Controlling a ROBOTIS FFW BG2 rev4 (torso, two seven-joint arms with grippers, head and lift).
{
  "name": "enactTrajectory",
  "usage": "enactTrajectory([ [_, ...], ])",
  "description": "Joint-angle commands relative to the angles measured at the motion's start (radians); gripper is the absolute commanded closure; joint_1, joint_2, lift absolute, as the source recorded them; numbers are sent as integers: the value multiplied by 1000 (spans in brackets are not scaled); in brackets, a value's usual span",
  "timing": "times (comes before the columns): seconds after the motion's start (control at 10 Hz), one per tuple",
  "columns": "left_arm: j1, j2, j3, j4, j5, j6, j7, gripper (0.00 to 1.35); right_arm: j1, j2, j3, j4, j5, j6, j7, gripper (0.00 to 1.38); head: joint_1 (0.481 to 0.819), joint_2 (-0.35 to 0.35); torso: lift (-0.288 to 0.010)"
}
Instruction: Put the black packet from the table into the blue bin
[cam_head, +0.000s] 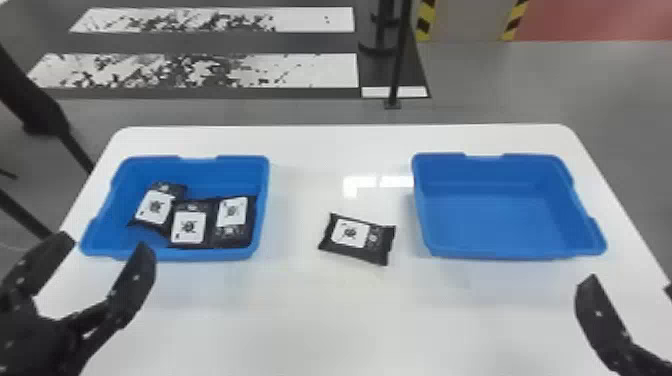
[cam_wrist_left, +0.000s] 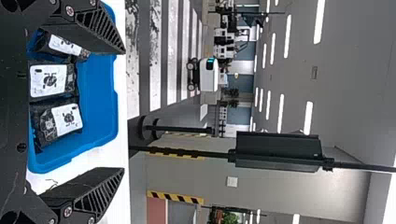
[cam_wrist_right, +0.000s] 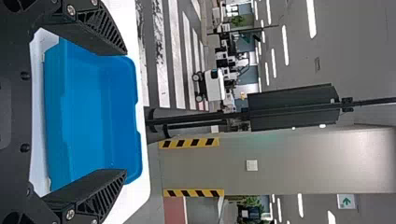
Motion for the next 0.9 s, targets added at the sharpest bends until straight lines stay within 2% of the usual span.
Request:
enactTrajectory([
  [0.0, 0, 0, 0, 0, 0, 0, -2, 136, 0, 1, 0, 0, 0, 0, 0, 114, 695, 11, -110],
  [0.5, -7, 0, -2, 0, -10, 2, -5, 136, 0, 1, 0, 0, -2, 0, 0, 114, 695, 10, -110],
  [0.6, -34, 11, -12, 2, -48, 25, -26, 136, 0, 1, 0, 5, -12, 0, 0, 114, 695, 8, -110],
  [0.8, -155, 45, -60, 88, -114, 52, -95, 133, -12, 1, 0, 12, -18, 0, 0, 116, 695, -19, -110],
])
